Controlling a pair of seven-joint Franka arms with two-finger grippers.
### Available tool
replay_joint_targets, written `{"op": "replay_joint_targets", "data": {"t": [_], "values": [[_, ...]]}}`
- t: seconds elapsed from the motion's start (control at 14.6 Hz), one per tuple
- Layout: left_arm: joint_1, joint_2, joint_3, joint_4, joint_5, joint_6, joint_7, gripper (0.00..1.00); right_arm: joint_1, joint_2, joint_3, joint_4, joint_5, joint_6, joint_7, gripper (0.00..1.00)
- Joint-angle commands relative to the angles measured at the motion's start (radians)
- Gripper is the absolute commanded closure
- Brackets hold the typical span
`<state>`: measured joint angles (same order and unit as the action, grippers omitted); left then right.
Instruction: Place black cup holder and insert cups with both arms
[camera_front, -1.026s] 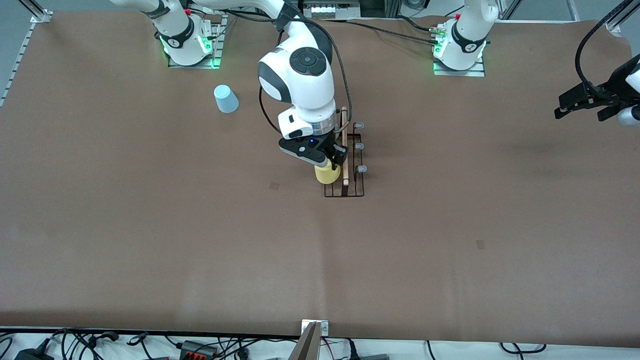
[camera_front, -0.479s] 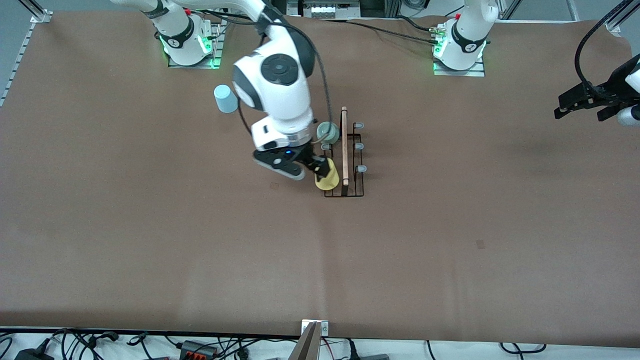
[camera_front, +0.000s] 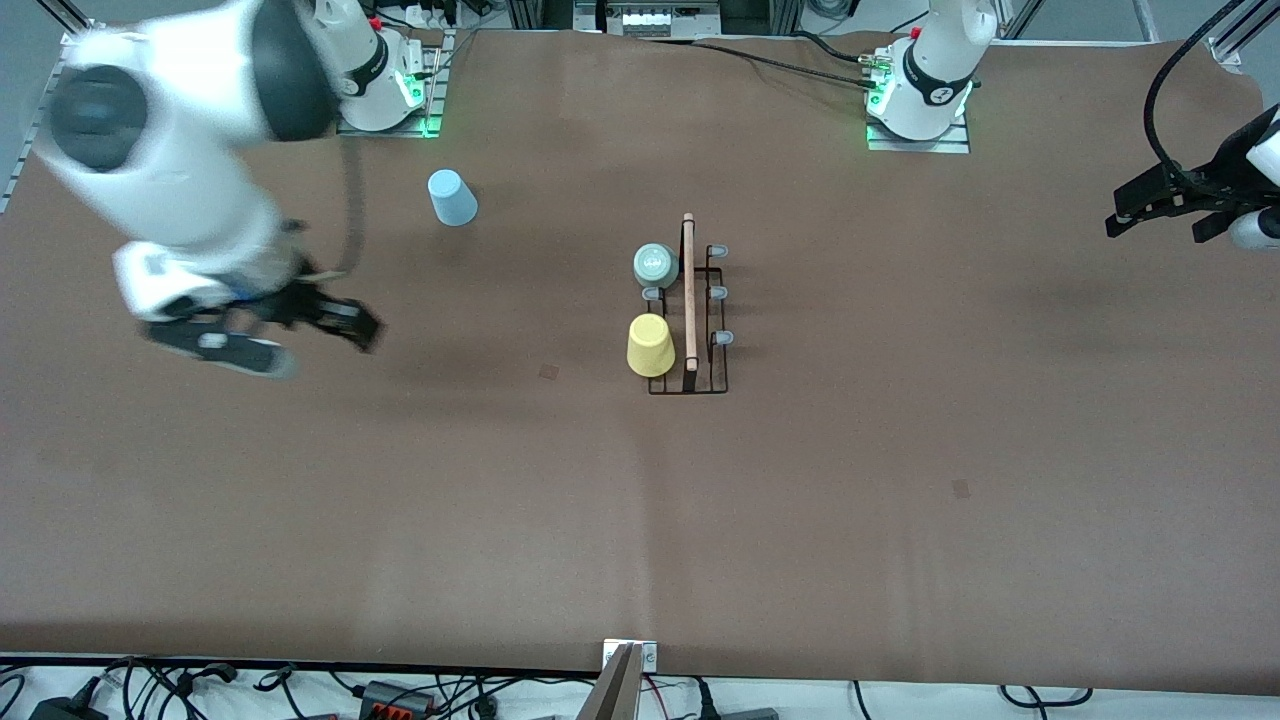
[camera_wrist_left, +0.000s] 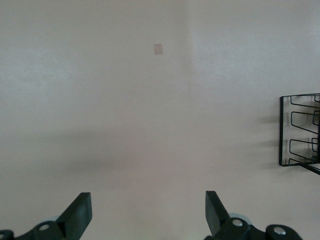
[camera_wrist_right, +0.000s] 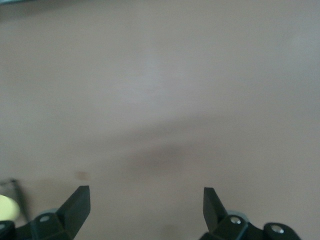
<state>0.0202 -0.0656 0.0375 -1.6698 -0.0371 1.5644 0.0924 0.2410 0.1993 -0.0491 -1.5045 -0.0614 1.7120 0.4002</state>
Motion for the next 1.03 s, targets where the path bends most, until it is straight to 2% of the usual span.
{"op": "replay_joint_targets", "data": {"t": [0.0, 0.14, 0.27, 0.48, 0.82, 0.96], "values": [[0.000, 0.010, -0.002, 0.032, -0.020, -0.020, 0.013, 0.00, -0.200, -0.070, 0.032, -0.040, 0.018, -0.057, -0.271, 0.00], [-0.002, 0.010, -0.005, 0.036, -0.018, -0.021, 0.009, 0.00, -0.296, -0.096, 0.032, -0.039, 0.018, -0.060, -0.328, 0.00], [-0.002, 0.010, -0.005, 0.038, -0.017, -0.021, 0.009, 0.00, -0.333, -0.127, 0.034, -0.039, 0.018, -0.087, -0.331, 0.00], [-0.003, 0.010, -0.008, 0.038, -0.007, -0.021, 0.010, 0.00, -0.318, -0.115, 0.043, -0.022, 0.032, -0.179, -0.319, 0.00], [-0.003, 0.010, -0.008, 0.038, -0.007, -0.021, 0.012, 0.00, -0.224, -0.116, 0.028, -0.025, 0.015, -0.123, -0.406, 0.00], [-0.003, 0.010, -0.008, 0.039, -0.007, -0.021, 0.012, 0.00, -0.215, -0.126, 0.028, -0.028, 0.012, -0.141, -0.408, 0.00]]}}
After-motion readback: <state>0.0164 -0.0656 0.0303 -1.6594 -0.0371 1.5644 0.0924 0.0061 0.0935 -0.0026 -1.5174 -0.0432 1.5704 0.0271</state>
